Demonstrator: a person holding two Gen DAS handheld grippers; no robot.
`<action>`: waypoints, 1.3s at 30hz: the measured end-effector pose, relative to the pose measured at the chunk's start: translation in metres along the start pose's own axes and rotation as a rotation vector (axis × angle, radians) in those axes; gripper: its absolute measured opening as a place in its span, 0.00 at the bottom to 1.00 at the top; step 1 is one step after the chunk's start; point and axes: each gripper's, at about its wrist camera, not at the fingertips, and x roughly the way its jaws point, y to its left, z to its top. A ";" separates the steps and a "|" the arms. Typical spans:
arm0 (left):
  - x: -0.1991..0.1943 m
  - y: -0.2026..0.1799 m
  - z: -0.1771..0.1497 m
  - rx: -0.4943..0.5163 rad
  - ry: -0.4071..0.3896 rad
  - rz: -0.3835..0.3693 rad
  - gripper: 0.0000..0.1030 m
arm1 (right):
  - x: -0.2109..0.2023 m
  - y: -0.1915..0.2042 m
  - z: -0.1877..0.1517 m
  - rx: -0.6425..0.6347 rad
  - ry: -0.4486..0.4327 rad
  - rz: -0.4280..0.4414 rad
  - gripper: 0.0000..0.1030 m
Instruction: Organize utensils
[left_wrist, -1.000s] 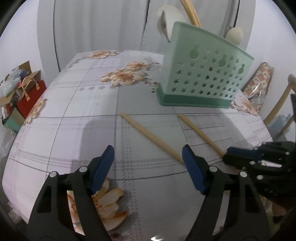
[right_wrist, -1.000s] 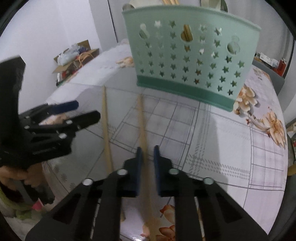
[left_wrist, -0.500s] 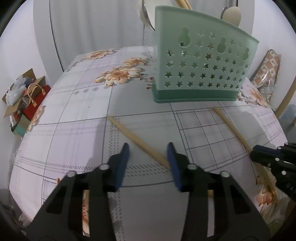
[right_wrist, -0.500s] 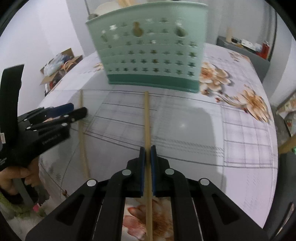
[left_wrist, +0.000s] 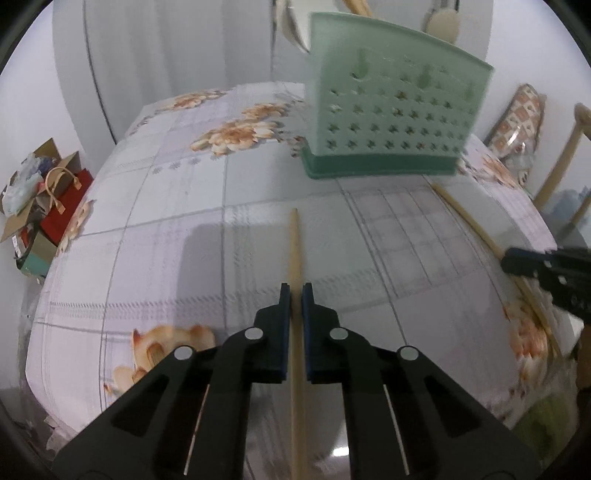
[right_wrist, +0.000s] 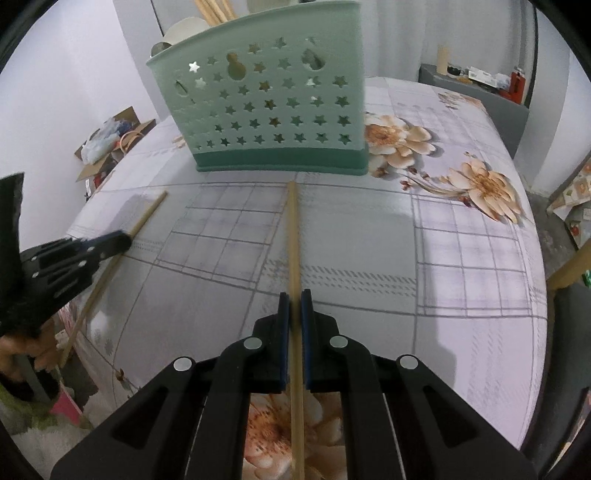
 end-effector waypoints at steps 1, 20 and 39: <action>-0.001 -0.003 -0.002 0.007 0.005 -0.008 0.05 | -0.002 -0.003 -0.002 0.010 0.001 0.001 0.06; 0.024 -0.048 0.032 -0.014 0.005 -0.090 0.08 | -0.004 -0.020 -0.004 0.122 0.011 0.042 0.07; 0.050 -0.055 0.068 0.133 0.047 -0.054 0.24 | 0.027 -0.006 0.043 0.019 0.029 0.041 0.20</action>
